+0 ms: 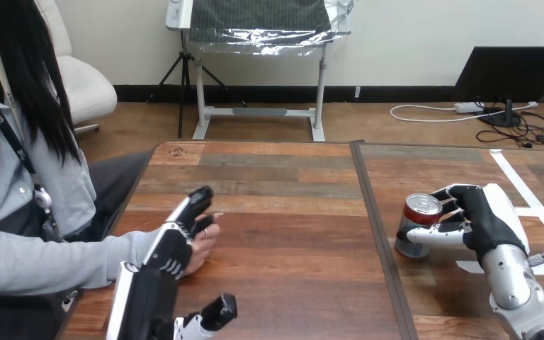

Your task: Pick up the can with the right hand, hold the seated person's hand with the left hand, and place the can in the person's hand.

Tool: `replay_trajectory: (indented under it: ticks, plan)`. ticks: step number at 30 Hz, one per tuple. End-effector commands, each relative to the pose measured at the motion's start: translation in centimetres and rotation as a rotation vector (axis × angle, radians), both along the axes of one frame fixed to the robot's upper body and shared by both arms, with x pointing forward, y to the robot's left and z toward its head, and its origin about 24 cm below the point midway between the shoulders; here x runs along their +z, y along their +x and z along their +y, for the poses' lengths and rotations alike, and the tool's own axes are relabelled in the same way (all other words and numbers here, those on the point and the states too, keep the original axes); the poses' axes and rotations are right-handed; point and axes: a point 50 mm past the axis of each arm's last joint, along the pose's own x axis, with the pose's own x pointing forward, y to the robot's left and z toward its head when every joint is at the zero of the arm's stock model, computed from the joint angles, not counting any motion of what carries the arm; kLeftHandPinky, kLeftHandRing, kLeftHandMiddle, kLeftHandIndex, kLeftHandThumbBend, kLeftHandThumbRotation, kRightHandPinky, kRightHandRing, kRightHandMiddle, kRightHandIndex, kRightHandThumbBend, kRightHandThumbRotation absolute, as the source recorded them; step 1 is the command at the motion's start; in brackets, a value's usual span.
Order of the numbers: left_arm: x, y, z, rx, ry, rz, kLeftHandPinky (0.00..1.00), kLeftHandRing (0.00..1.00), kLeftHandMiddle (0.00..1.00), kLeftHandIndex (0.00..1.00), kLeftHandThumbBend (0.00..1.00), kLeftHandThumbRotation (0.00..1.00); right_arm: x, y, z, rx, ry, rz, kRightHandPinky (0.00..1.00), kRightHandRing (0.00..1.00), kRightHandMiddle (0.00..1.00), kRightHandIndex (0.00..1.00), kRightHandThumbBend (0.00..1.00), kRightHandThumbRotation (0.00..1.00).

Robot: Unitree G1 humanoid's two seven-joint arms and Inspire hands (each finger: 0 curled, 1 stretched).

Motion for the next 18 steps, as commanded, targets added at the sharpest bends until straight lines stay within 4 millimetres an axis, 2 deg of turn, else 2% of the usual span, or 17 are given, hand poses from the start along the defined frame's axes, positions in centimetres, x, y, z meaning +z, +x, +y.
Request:
replay_trajectory:
  ticks: [1, 9, 18]
  plan:
    - [1.77, 1.76, 0.0, 0.037, -0.001, -0.108, 0.88, 0.92, 0.91, 0.88, 0.98, 0.66, 3.92, 2.75, 1.07, 0.05, -0.016, -0.167, 0.43, 0.48, 0.54, 0.56, 0.81, 0.0]
    - [1.94, 1.99, 0.25, 0.1, 0.0, -0.115, 0.86, 0.9, 0.91, 0.89, 0.97, 0.65, 4.17, 2.87, 1.22, 0.055, -0.021, -0.185, 0.41, 0.46, 0.52, 0.55, 0.81, 0.0]
    - [2.14, 2.21, 0.79, 0.168, 0.038, -0.111, 0.85, 0.92, 0.93, 0.91, 0.95, 0.59, 4.53, 2.96, 1.42, 0.082, -0.056, -0.213, 0.4, 0.45, 0.51, 0.55, 0.82, 0.0]
